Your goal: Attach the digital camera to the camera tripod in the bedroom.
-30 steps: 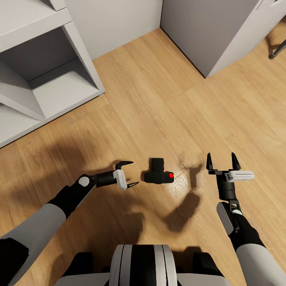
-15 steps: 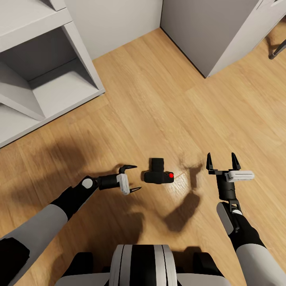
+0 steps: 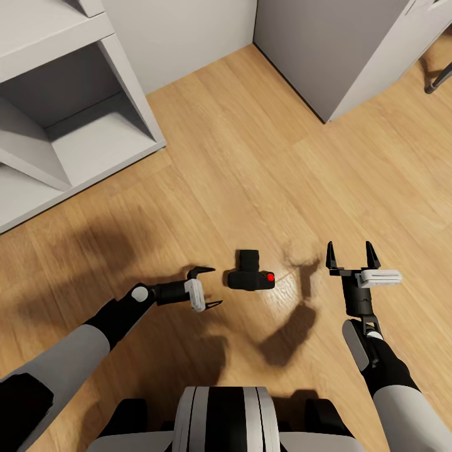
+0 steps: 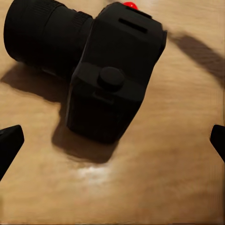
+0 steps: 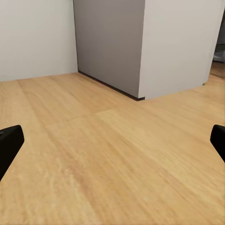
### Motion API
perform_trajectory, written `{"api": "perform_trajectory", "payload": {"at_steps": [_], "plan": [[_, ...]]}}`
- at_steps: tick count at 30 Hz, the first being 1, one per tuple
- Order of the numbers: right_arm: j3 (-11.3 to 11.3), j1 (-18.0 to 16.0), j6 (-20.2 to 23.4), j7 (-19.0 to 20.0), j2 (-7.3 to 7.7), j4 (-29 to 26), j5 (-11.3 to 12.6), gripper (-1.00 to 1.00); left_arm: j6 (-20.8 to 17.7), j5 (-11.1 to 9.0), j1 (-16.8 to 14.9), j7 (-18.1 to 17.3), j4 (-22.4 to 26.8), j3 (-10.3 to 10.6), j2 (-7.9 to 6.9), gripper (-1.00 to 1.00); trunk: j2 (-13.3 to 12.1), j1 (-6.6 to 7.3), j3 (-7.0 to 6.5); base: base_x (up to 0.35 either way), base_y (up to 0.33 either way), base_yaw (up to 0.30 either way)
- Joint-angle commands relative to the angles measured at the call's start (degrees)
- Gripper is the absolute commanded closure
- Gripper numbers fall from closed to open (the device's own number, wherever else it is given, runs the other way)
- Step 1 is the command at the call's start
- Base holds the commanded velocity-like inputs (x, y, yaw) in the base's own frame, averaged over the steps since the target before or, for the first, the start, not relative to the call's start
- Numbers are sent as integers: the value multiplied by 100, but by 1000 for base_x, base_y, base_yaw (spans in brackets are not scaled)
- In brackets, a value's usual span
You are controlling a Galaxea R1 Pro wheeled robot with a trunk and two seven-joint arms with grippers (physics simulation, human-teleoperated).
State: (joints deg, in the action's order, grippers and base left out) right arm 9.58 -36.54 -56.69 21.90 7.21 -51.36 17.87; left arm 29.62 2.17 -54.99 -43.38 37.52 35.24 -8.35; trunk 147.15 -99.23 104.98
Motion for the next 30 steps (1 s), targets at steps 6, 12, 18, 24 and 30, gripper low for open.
{"api": "perform_trajectory", "payload": {"at_steps": [6,12,18,24,30], "plan": [[-18,-2,-13,58,0,3,58,-100,33,20,-3,24,-119,2,23,-100,1,1,2,0,0,0],[-26,-2,-10,59,0,3,59,-100,30,20,-3,29,-128,0,30,-100,1,1,2,0,0,0],[-26,-2,-15,53,-3,3,59,-100,28,20,-3,30,-130,-2,29,-100,1,1,2,0,0,0],[-26,-2,-16,52,-7,11,59,-100,33,20,-3,31,-131,-9,22,-100,1,1,2,0,0,0],[-27,-2,-12,51,-9,19,59,-100,31,20,-3,40,-130,-21,21,-100,1,1,2,0,0,0]]}}
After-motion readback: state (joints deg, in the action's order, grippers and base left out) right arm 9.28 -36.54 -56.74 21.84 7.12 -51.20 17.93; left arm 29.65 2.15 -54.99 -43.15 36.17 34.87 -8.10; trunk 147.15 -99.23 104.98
